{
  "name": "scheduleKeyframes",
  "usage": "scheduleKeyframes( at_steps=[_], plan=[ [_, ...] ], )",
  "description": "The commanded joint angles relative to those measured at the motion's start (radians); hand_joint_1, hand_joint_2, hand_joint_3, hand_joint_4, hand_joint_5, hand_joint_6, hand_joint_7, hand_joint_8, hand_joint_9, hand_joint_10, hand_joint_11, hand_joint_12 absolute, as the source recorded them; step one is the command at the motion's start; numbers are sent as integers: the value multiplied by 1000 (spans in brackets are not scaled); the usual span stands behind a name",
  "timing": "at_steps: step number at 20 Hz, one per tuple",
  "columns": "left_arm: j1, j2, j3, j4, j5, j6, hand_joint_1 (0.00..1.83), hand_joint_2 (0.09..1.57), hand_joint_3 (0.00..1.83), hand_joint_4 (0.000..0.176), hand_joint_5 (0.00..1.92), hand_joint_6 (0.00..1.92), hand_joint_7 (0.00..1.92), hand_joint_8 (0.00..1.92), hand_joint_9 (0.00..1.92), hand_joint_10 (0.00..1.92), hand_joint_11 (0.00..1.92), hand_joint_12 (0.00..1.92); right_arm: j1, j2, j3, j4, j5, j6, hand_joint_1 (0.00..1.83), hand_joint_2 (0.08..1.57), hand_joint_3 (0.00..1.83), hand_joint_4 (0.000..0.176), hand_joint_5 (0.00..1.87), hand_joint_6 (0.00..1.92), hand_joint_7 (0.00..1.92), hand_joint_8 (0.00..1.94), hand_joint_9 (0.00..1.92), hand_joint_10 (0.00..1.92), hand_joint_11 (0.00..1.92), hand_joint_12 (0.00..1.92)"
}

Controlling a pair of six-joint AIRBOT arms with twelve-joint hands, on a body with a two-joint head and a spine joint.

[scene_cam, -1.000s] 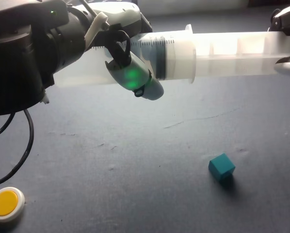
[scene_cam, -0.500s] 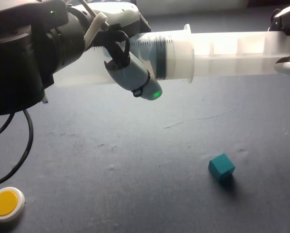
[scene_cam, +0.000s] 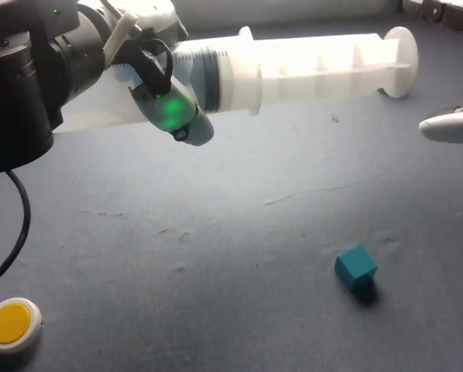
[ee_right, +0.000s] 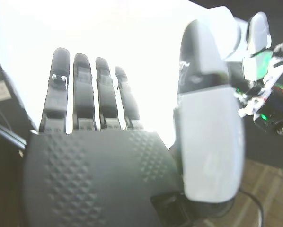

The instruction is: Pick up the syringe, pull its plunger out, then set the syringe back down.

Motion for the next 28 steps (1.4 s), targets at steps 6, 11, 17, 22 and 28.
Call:
scheduleKeyframes(
  at_steps=[6, 11, 17, 22, 28],
  plan=[
    [-20, 7, -4, 62, 26, -8, 1158, 1277, 0, 0, 632, 1349, 763, 1531, 606, 1321, 372, 1612, 8, 14, -8, -10, 118, 6, 846, 902, 0, 0, 47, 1, 125, 0, 130, 0, 0, 364],
    [-20, 51, -15, 62, 26, -9, 1144, 1293, 1, 0, 609, 1389, 735, 1576, 584, 1384, 362, 1658, 18, 70, -54, -10, 124, -20, 832, 903, 1, 0, 19, 4, 83, 4, 83, 4, 0, 252],
    [23, 134, -33, 89, 94, -9, 1163, 1278, 0, 0, 636, 1333, 758, 1559, 597, 1382, 370, 1627, 28, 164, -123, -10, 99, -81, 800, 926, 1, 0, 17, 3, 87, 5, 91, 4, 0, 277],
    [118, 161, -54, 243, 128, -219, 1149, 1271, 0, 0, 650, 1361, 763, 1503, 626, 1286, 408, 1539, 28, 187, -152, -10, 76, -156, 836, 941, 2, 0, 36, 3, 104, 4, 100, 3, 0, 318],
    [216, 162, -67, 395, 157, -433, 1150, 1291, 3, 0, 615, 1368, 734, 1592, 585, 1405, 367, 1627, 31, 182, -165, -10, 82, -165, 804, 964, 4, 0, 19, 0, 97, 1, 106, 1, 0, 301]
  ],
)
